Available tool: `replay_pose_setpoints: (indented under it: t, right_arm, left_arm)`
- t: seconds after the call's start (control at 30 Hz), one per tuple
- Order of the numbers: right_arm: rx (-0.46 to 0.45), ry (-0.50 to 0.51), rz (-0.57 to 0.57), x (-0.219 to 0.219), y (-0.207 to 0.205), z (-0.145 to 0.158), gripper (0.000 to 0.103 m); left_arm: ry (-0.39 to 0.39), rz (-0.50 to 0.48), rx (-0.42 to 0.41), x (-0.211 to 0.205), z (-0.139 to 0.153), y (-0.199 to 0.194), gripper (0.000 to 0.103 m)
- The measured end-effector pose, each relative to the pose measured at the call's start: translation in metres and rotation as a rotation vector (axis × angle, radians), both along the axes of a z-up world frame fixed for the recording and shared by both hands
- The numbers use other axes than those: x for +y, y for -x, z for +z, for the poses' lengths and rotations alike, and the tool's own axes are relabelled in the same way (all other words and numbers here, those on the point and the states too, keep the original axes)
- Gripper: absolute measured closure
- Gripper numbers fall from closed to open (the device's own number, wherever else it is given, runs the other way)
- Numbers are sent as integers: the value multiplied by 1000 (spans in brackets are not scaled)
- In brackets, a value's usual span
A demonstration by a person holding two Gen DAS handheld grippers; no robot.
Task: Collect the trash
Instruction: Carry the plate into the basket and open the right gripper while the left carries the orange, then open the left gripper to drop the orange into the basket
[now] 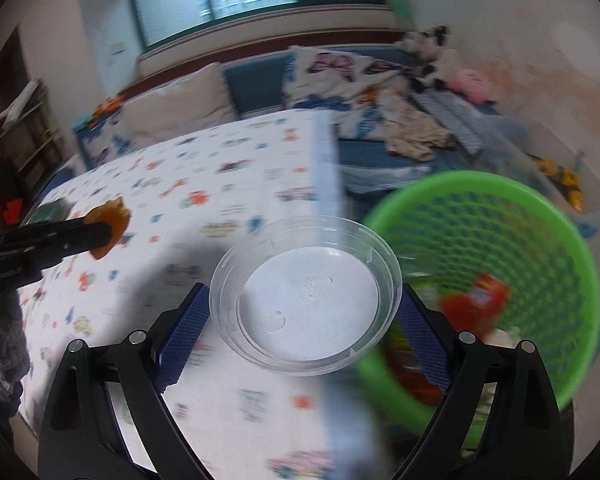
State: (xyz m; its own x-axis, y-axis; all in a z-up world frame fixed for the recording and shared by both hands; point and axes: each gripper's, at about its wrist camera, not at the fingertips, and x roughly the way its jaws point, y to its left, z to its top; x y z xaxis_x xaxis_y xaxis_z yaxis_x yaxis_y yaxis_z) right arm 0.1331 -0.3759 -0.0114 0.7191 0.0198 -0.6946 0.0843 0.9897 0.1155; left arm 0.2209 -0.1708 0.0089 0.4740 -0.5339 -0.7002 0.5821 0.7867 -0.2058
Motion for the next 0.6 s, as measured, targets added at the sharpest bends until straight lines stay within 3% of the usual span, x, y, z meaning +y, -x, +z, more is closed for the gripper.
replay_pose_setpoints:
  t: [0.2, 0.6]
  right_arm:
    - [11, 17, -120, -55, 23, -3, 12]
    - [8, -13, -229, -111, 40, -9, 9]
  left_arm:
    - [-8, -89, 12, -61, 0, 10, 73]
    - [-42, -188, 32, -142, -4, 19, 73]
